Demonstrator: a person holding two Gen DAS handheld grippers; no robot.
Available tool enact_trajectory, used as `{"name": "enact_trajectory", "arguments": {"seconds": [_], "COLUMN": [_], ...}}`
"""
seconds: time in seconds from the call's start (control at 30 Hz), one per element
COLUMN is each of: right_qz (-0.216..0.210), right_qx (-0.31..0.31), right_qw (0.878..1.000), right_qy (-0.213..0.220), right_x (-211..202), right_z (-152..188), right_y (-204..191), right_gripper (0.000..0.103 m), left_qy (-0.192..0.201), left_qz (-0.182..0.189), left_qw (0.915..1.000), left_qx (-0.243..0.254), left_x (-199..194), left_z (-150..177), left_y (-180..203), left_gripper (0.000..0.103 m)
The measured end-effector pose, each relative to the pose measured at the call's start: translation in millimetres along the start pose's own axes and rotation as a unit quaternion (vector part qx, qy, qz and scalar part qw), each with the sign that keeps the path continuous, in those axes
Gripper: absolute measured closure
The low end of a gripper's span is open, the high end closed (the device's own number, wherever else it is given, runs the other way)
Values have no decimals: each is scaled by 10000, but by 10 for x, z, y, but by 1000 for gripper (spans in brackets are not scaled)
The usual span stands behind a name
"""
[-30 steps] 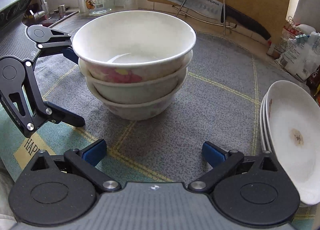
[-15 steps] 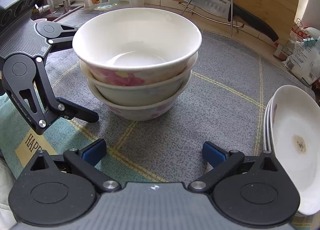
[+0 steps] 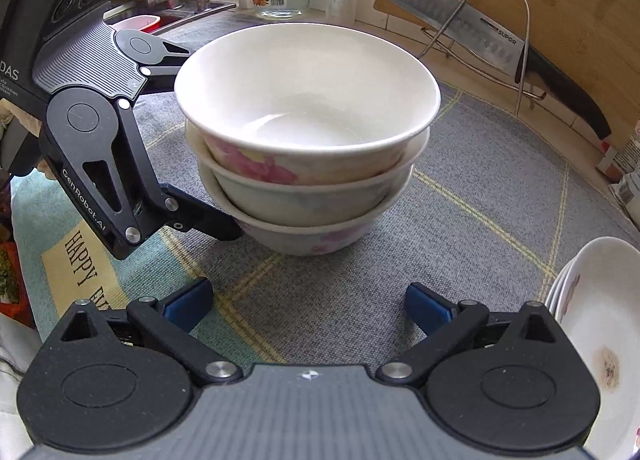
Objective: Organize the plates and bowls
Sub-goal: 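Grip the stacked bowls' rim with the left gripper while the right gripper grips the opposite rim, then lift and carry the bowl stack with both grippers over the white plate stack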
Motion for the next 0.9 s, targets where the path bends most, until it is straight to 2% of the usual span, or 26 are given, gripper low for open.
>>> {"name": "enact_trajectory", "arguments": {"seconds": [0.07,0.2,0.4,0.57,0.67,0.9], "right_qz": [-76,-47,44,32,2,-17], "right_qx": [-104,-322,-650,-845,-840,-953], "right_qw": [9999,9994,9979,9964,9965,9954], "right_qy": [-31,-115,37,47,52,-63], "right_x": [0,2,-87,-90,-78,-79], "right_z": [-5,-42,-198,-287,-332,-405], "right_y": [17,56,87,56,72,62], "right_gripper": [0,0,0,0,1,7], "left_qy": [-2,-77,-75,-37,-75,0], "left_qz": [-59,92,545,856,985,1441], "left_qw": [10000,9976,9853,9784,9754,9654], "left_qx": [62,677,1617,1882,1970,2174], "left_x": [-19,-60,-106,-111,-82,-75], "left_z": [3,-12,-95,-181,-192,-193], "left_y": [14,96,206,196,166,124], "left_gripper": [0,1,2,5,15,19]}}
Point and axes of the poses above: each gripper's, at about its wrist camera, not at the fingertips, and x roughly the way its jaws point, y to its right, z to its underside, the point moved 7 cm from there along x, roughly the way its jaws point, and after that the axes turned 6 degrees about -x, right-handed, at the moved point
